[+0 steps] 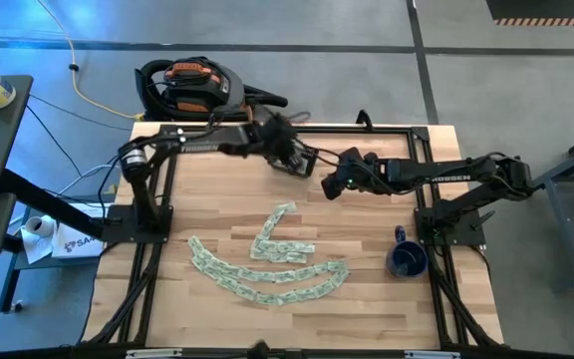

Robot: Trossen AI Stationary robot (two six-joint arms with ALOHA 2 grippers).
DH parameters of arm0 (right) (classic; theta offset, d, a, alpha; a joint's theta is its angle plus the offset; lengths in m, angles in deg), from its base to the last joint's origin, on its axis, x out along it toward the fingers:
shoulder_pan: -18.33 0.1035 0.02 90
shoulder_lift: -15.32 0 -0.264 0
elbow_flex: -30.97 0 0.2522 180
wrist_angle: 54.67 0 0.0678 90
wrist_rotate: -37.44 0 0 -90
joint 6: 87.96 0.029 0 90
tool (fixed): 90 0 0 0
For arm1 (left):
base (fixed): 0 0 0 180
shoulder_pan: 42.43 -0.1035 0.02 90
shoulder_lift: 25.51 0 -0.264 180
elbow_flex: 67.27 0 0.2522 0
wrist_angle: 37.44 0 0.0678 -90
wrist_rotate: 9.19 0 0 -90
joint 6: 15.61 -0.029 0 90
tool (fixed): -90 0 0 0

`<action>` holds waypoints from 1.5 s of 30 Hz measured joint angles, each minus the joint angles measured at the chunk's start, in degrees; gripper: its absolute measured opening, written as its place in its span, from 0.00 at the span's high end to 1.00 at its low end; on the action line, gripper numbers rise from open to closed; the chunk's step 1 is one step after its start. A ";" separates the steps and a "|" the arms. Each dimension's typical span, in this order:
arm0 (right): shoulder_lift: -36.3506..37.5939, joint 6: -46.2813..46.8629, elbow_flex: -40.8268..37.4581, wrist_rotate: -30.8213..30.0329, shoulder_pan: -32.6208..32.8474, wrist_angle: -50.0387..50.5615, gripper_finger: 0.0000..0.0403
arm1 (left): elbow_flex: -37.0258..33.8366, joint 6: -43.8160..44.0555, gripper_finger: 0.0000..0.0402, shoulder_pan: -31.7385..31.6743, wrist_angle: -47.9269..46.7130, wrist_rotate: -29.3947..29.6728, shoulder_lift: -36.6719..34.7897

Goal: Pick and place Stevia / Truvia into bins
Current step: Put the stevia packet into the black bin

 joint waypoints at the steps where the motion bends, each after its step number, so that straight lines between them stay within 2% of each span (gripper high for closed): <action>1: 0.00 0.18 0.00 0.01 0.00 -0.23 0.39 | 0.00 0.08 0.94 -1.63 0.09 -1.54 0.72; 7: 0.00 0.22 0.00 -0.44 -0.04 -1.14 0.39 | 0.00 2.98 0.91 -8.41 -0.59 -10.51 5.51; 18: 0.00 -0.80 0.00 -0.18 -2.79 -1.12 0.39 | 0.72 3.83 0.90 -9.37 -3.21 -10.65 7.58; 22: 0.00 -0.85 0.00 0.57 -3.68 -1.10 0.39 | 2.77 4.76 0.83 -8.92 -5.32 -10.34 7.58; 26: 0.00 -1.80 0.00 0.40 -3.96 -1.12 0.39 | 4.96 4.79 0.73 -8.20 -8.81 -6.47 7.58; 29: 0.00 -2.62 0.00 0.37 -3.96 -1.24 0.39 | 6.43 4.44 0.66 -8.17 -11.98 -6.73 7.56; 34: -0.02 -3.62 0.00 0.66 -3.93 -1.54 0.39 | 8.09 -1.05 0.60 -7.01 -17.28 -19.96 5.70; 36: -0.02 -4.43 0.00 0.84 -3.93 -1.63 0.39 | 8.23 -3.53 0.60 -5.12 -19.42 -23.22 4.87; 38: -0.02 -4.61 0.00 1.04 -3.93 -1.58 0.39 | 8.17 -9.07 0.60 -2.74 -22.79 -23.78 4.74; 42: -0.02 -6.53 0.00 1.09 -3.93 -1.61 0.39 | 7.27 -20.13 0.62 2.66 -27.22 -19.46 4.72; 45: -0.02 -8.00 0.00 2.08 -3.93 -1.60 0.39 | 5.18 -21.29 0.63 6.23 -24.84 -17.10 4.76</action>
